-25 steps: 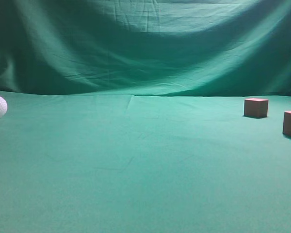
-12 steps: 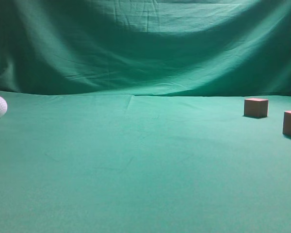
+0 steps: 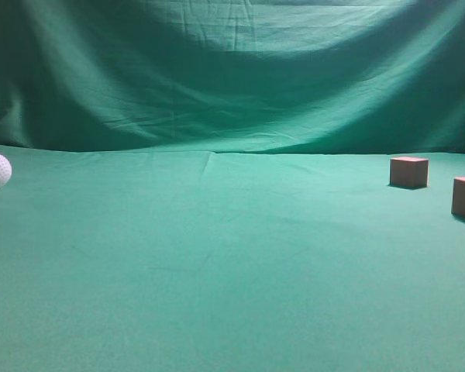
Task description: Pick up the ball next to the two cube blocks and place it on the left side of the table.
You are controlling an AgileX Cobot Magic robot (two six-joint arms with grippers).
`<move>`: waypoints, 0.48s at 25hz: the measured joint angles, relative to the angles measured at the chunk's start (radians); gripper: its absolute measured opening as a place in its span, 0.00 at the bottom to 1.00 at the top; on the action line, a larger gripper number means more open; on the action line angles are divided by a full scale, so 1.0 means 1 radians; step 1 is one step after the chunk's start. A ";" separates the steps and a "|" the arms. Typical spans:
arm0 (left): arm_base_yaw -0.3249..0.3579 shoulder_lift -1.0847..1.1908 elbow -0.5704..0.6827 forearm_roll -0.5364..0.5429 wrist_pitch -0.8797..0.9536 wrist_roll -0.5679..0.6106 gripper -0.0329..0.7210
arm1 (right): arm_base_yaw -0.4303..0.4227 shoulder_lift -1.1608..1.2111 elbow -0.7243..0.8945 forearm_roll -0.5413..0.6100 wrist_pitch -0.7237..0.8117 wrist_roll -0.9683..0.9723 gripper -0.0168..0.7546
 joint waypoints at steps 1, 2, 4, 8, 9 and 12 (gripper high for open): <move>0.000 0.000 0.000 0.000 0.000 0.000 0.04 | -0.038 -0.043 0.044 -0.003 -0.020 0.002 0.02; 0.000 0.000 0.000 0.000 0.000 0.000 0.04 | -0.076 -0.079 0.089 -0.008 -0.046 0.002 0.02; 0.000 0.000 0.000 0.000 0.000 0.000 0.04 | -0.145 -0.165 0.173 -0.008 -0.102 0.004 0.02; 0.000 0.000 0.000 0.000 0.000 0.000 0.04 | -0.273 -0.335 0.352 -0.010 -0.215 0.005 0.02; 0.000 0.000 0.000 0.000 0.000 0.000 0.04 | -0.300 -0.372 0.398 -0.010 -0.243 0.005 0.02; 0.000 0.000 0.000 0.000 0.000 0.000 0.04 | -0.365 -0.487 0.515 -0.010 -0.292 0.005 0.02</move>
